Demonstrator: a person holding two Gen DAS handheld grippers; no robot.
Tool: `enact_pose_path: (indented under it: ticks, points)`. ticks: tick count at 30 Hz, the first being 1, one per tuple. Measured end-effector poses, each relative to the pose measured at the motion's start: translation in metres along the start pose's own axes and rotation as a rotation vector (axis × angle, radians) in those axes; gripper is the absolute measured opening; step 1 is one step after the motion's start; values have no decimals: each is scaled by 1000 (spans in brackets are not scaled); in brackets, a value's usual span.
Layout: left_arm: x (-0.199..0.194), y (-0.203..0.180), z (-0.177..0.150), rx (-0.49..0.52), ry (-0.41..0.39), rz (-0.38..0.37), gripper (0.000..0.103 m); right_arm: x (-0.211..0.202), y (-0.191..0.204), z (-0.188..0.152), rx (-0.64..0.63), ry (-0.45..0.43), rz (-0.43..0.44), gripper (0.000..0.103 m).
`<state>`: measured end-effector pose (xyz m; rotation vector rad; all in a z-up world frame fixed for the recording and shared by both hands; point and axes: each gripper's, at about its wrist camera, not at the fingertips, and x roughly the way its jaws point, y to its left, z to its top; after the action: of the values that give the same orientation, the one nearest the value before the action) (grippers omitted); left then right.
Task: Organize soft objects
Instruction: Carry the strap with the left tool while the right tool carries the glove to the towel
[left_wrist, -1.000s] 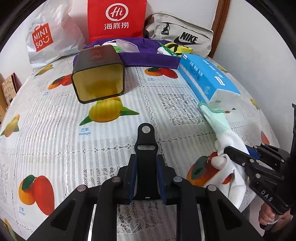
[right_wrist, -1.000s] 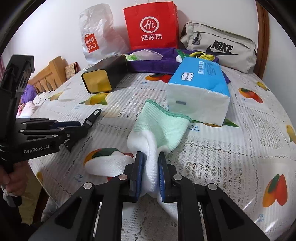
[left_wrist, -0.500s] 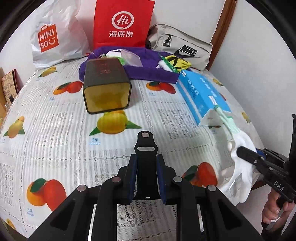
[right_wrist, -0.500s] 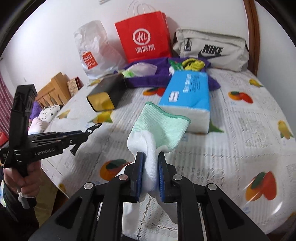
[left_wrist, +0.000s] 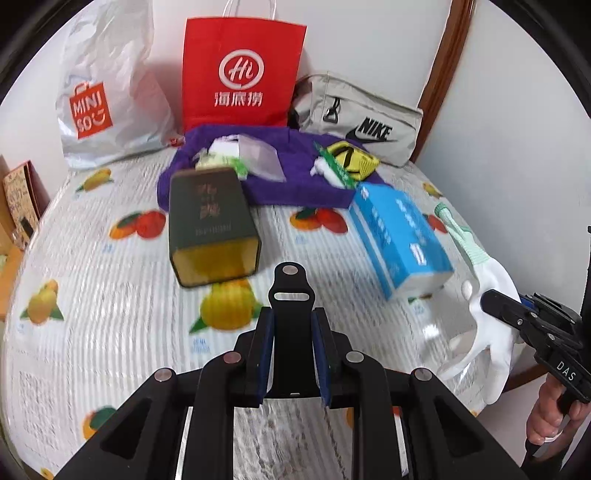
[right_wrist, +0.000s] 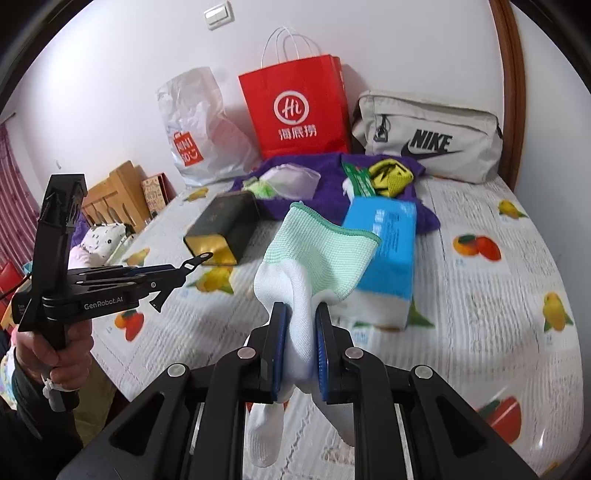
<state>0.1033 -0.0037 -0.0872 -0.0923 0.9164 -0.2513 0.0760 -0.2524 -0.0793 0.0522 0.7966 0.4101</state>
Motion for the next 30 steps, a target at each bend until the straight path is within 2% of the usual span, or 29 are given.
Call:
enact_pose_path:
  ticks: [20, 30]
  points:
    - [14, 15, 78, -19, -50, 3, 20, 35, -10, 83, -40, -18, 17, 15]
    - [39, 23, 121, -30, -56, 11, 20, 66, -31, 121, -35, -12, 1, 15]
